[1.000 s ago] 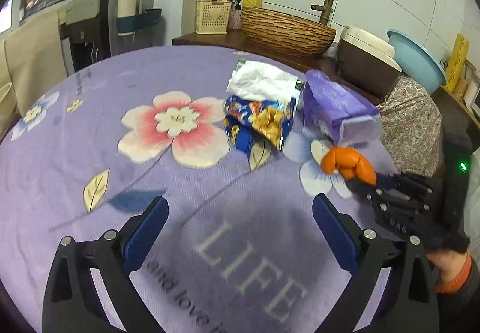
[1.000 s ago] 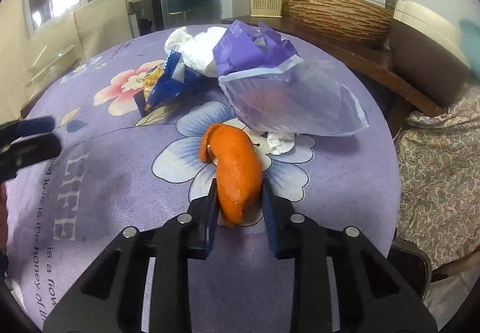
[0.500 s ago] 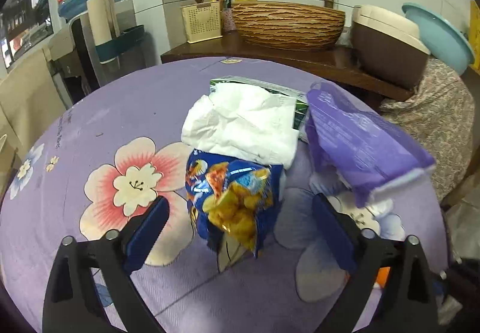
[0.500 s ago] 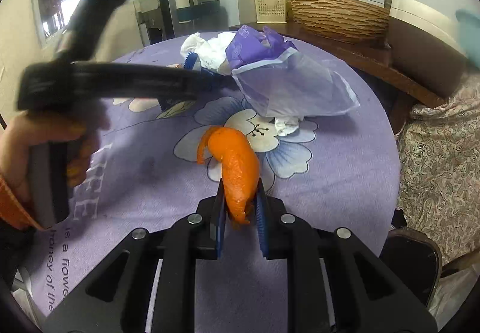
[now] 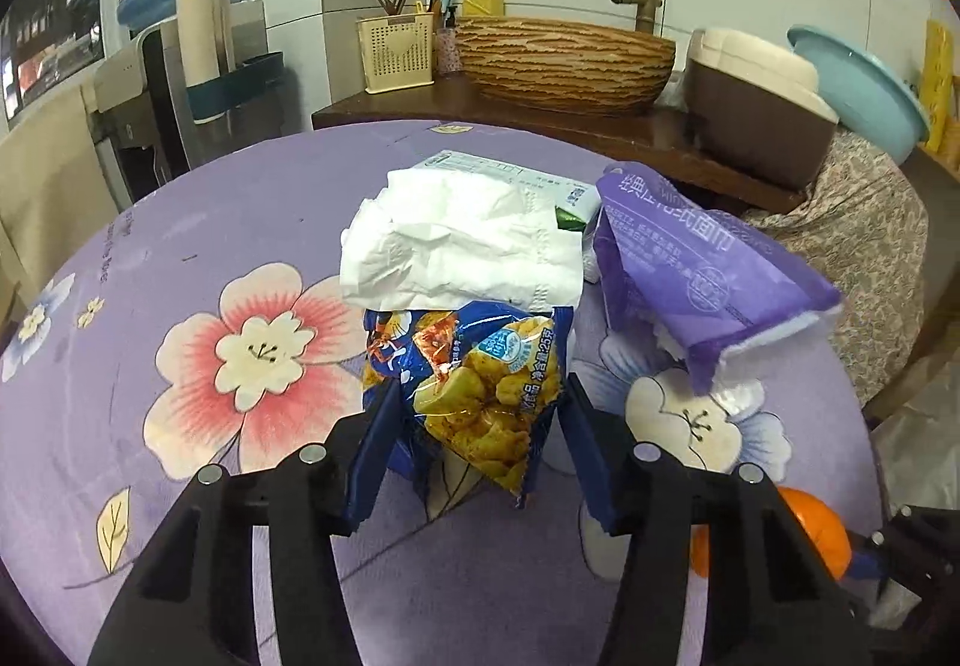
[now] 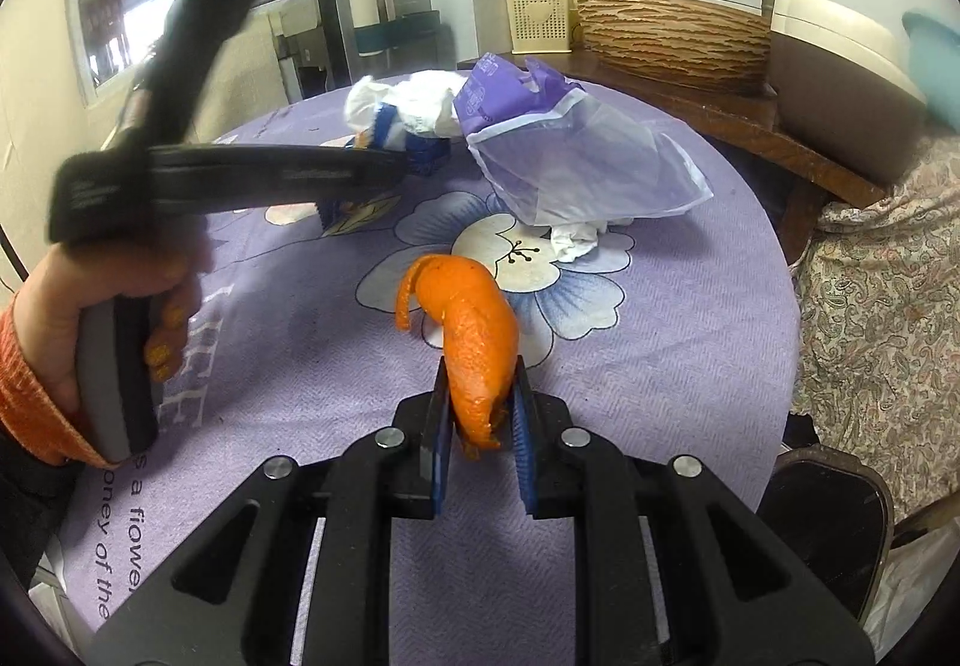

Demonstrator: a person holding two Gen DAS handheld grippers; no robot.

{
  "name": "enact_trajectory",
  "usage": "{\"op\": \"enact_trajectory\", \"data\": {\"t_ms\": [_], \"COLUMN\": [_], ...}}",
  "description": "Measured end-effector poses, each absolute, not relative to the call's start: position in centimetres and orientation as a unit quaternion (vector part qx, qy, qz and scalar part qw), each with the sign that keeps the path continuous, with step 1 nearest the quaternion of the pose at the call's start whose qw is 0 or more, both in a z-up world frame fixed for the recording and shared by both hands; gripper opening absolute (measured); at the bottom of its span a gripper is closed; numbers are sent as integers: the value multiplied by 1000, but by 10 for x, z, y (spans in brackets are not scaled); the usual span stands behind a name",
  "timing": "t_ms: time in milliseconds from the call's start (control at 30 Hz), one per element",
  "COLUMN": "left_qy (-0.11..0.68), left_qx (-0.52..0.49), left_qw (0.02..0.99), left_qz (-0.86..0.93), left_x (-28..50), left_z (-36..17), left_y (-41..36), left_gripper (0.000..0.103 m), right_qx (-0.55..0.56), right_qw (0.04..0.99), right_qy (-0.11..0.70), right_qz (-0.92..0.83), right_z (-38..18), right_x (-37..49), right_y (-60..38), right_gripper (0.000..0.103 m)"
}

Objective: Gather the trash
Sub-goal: 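Carry the chip bag and orange peel over the trash bin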

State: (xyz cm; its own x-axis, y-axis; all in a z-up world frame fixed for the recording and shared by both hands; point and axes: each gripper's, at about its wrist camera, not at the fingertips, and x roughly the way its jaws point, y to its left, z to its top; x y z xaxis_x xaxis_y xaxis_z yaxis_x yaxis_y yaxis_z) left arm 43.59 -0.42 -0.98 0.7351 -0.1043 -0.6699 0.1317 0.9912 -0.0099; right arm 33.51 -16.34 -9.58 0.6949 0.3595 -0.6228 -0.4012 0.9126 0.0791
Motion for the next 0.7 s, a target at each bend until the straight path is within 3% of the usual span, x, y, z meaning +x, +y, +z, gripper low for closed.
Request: {"op": "enact_trajectory", "data": {"t_ms": [167,267,467,633,700], "left_qy": [343,336,325,351,350], "left_qx": [-15,-30,-57,-215,-210], "left_qw": [936,937,937,888,894], "left_qz": [-82,-93,-117,-204,-185], "left_x": [401,377,329,308,299], "left_z": [0,5,11,1,-4], "left_y": [15,24,36,65,68], "left_gripper": [50,41,39,39,39], "right_qx": [-23,-16,-8,0,0], "right_qw": [919,919,919,920,921], "right_qy": [330,329,324,315,312], "right_qz": [213,219,226,232,231], "right_z": [-96,-96,-93,-88,-87], "right_x": [327,316,293,272,266], "right_y": [-164,-163,-161,-164,-164], "right_gripper": [18,18,18,18,18]}}
